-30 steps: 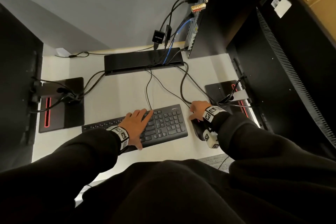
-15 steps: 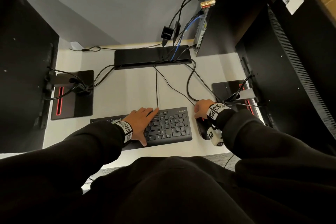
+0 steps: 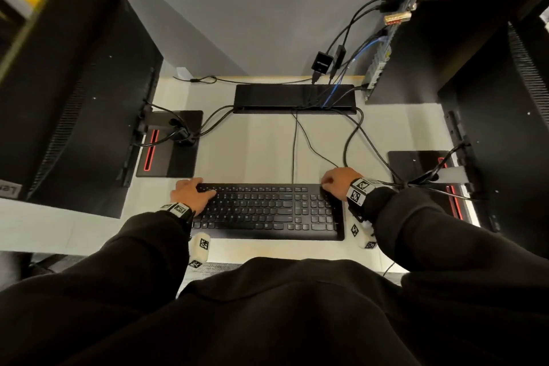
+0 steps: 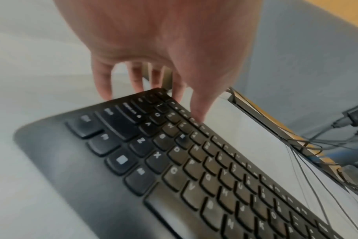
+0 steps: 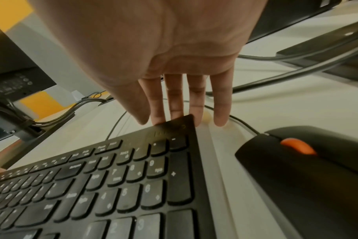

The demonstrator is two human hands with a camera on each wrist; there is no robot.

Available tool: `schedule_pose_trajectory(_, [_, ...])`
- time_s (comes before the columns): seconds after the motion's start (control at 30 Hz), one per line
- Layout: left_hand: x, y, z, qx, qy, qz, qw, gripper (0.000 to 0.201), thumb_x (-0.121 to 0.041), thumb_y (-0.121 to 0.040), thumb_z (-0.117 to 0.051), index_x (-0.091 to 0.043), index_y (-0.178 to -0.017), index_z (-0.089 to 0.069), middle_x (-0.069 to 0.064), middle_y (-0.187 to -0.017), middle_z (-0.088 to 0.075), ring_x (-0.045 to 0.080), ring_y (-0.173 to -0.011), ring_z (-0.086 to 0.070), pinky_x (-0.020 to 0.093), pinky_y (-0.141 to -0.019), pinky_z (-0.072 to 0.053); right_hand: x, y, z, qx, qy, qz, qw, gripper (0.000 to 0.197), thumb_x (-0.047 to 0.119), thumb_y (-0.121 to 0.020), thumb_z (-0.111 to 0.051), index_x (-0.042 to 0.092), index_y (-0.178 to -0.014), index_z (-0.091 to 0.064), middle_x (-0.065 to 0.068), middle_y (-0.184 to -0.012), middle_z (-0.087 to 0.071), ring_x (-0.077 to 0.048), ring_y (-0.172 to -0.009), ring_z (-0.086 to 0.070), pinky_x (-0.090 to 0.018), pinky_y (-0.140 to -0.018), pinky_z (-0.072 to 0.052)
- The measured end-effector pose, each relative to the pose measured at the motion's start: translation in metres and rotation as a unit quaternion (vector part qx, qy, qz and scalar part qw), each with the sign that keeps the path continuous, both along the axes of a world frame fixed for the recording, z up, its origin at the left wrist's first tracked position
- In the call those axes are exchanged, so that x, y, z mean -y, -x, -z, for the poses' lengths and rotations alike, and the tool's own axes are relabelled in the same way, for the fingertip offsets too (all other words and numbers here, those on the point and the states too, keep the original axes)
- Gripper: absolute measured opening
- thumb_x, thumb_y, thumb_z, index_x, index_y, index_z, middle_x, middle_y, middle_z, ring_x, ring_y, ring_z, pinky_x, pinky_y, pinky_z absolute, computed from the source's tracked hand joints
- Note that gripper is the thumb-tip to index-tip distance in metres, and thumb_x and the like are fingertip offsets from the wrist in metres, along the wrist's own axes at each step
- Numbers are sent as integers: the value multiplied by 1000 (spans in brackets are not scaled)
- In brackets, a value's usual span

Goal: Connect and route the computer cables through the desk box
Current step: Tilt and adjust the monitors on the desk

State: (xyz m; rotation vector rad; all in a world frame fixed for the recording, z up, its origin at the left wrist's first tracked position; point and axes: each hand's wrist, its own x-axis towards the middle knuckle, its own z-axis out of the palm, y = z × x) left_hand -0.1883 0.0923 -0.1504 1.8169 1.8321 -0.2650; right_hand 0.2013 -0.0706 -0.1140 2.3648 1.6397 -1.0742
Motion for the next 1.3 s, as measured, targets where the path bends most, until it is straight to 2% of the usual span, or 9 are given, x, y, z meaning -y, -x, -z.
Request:
schedule_pose_trajectory(0.2, [5, 4, 7, 63, 24, -6, 998, 57, -31, -90, -73, -25, -144, -55, 11, -150, -41, 35, -130, -51, 41, -113, -42, -1, -2, -2, 40, 30, 9, 999, 22, 35, -93, -61, 22, -104, -74, -4, -110, -73, -24, -100, -66, -32, -89, -53])
schedule_pose_trajectory(0.47, [3, 1, -1, 71, 21, 11, 997, 59, -30, -85, -77, -23, -140, -60, 11, -144, -52, 31, -123, -57, 39, -107, -48, -3, 2, -5, 68, 61, -28, 995, 25, 44, -89, -65, 23, -102, -71, -1, -108, -72, -21, -96, -66, -28, -81, -50])
schedule_pose_trajectory(0.63, [7, 1, -1, 63, 17, 21, 998, 58, -29, -87, -76, -24, -141, -58, 11, -144, -49, 30, -122, -57, 42, -107, -49, -6, 0, -7, 60, 82, -19, 995, 27, 43, -90, -67, 21, -105, -71, -2, -109, -71, -20, -98, -66, -29, -85, -53])
schedule_pose_trajectory(0.8, [4, -5, -19, 34, 18, 42, 998, 64, -33, -90, -73, -22, -148, -51, 12, -151, -41, 32, -131, -52, 39, -112, -43, -8, -1, -11, 32, 88, -9, 996, 27, 38, -94, -63, 18, -110, -71, -3, -113, -70, -21, -105, -64, -30, -89, -51])
schedule_pose_trajectory(0.9, [-9, -20, -59, 71, -45, 57, 995, 57, -33, -91, -72, -20, -144, -56, 12, -151, -43, 31, -131, -53, 39, -112, -42, -19, 0, -18, 3, 58, -3, 998, 25, 37, -94, -62, 20, -112, -70, -3, -117, -68, -21, -105, -62, -31, -90, -50])
schedule_pose_trajectory(1.03, [-28, -47, -157, 172, -187, 64, 965, 27, -26, -97, -67, -22, -124, -71, 0, -123, -67, 18, -109, -65, 32, -99, -51, -56, 23, -46, -88, -52, 16, 995, 21, 37, -95, -63, 24, -108, -72, 2, -114, -69, -21, -106, -63, -32, -93, -49])
schedule_pose_trajectory(1.13, [-27, -41, -247, 267, -338, 24, 902, 21, -24, -97, -65, -25, -117, -73, -9, -113, -69, 6, -101, -66, 24, -93, -52, -88, 59, -74, -183, -115, 19, 976, 20, 35, -95, -65, 22, -106, -74, 3, -107, -73, -18, -96, -68, -31, -87, -52])
schedule_pose_trajectory(1.23, [-20, -7, -320, 321, -457, 18, 829, 20, -28, -96, -63, -24, -110, -76, -6, -107, -73, 6, -97, -68, 26, -91, -53, -110, 109, -92, -276, -95, 29, 956, 25, 37, -96, -63, 19, -109, -72, 1, -102, -75, -18, -91, -71, -31, -73, -54])
schedule_pose_trajectory(1.3, [-15, 18, -356, 330, -485, -12, 810, 20, -30, -95, -64, -24, -109, -77, -6, -106, -73, 5, -95, -68, 24, -90, -53, -121, 147, -100, -338, -57, 35, 939, 31, 40, -97, -61, 15, -113, -70, -4, -105, -74, -23, -95, -71, -34, -74, -54])
